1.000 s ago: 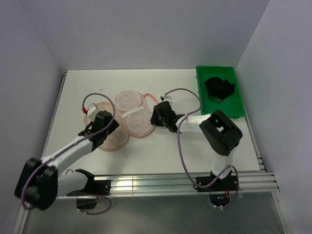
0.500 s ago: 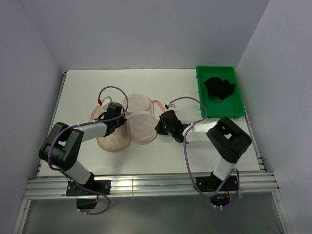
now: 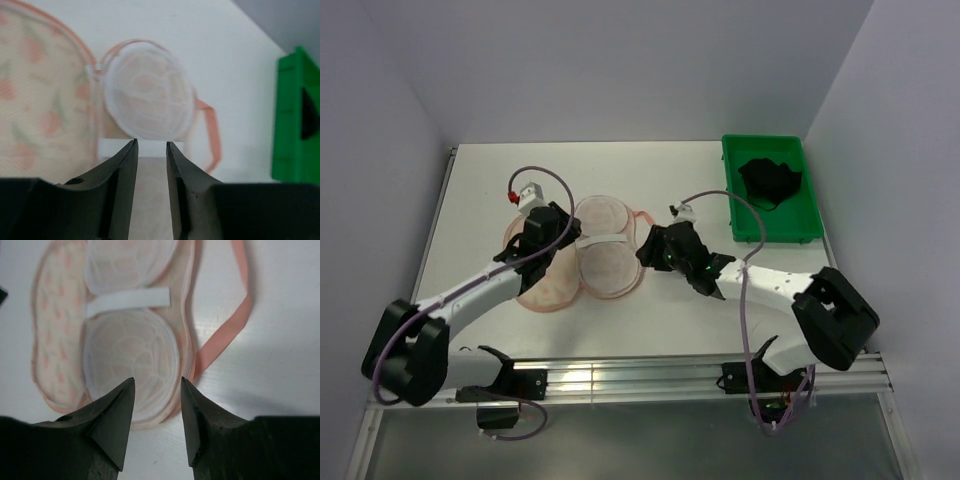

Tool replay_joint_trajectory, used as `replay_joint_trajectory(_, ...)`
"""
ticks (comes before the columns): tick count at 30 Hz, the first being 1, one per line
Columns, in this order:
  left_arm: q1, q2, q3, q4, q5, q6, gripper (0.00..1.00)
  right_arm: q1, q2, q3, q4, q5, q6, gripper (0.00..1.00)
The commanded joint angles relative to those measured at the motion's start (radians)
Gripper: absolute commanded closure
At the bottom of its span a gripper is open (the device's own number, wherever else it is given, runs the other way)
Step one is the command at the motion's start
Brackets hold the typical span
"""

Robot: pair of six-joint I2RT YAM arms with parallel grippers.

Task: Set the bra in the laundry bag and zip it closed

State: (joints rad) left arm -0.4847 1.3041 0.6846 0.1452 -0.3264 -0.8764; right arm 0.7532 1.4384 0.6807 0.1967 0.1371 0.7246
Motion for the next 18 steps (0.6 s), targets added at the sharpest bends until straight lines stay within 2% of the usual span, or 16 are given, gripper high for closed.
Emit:
replay_joint_trajectory(1, -0.035, -0.118, -0.04, 0.005, 0.071, 0.017, 0.64, -0.072, -0.09, 0.063, -0.088, 0.024, -0.108, 0.52)
replay_joint_trajectory(4, -0.057, -0.248, -0.078, 0.007, 0.238, 0.034, 0.65, -0.153, -0.168, 0.097, -0.144, 0.036, -0.164, 0.76)
replay_joint_trajectory(5, -0.058, -0.32, -0.086, 0.004, 0.286, 0.04, 0.65, -0.235, -0.199, 0.117, -0.17, 0.036, -0.175, 0.88)
replay_joint_trajectory(6, -0.063, -0.36, -0.091, -0.007, 0.381, 0.043, 0.65, -0.282, -0.21, 0.128, -0.178, 0.036, -0.189, 0.9)
replay_joint_trajectory(8, -0.066, -0.464, -0.073, -0.036, 0.453, 0.066, 0.65, -0.432, -0.207, 0.182, -0.239, 0.039, -0.229, 0.91)
replay_joint_trajectory(9, -0.065, -0.494, -0.057, -0.091, 0.496, 0.085, 0.64, -0.474, -0.196, 0.204, -0.255, 0.088, -0.24, 0.91)
replay_joint_trajectory(13, -0.066, -0.571, 0.08, -0.26, 0.556, 0.209, 0.59, -0.635, -0.067, 0.327, -0.318, 0.176, -0.3, 0.89)
replay_joint_trajectory(16, -0.066, -0.565, 0.121, -0.318, 0.573, 0.298, 0.56, -0.724, 0.069, 0.423, -0.339, 0.202, -0.309, 0.78)
replay_joint_trajectory(17, -0.065, -0.556, 0.122, -0.323, 0.572, 0.333, 0.56, -0.741, 0.147, 0.472, -0.342, 0.2, -0.312, 0.66)
replay_joint_trajectory(18, -0.066, -0.546, 0.121, -0.323, 0.567, 0.347, 0.55, -0.787, 0.187, 0.506, -0.35, 0.184, -0.313, 0.61)
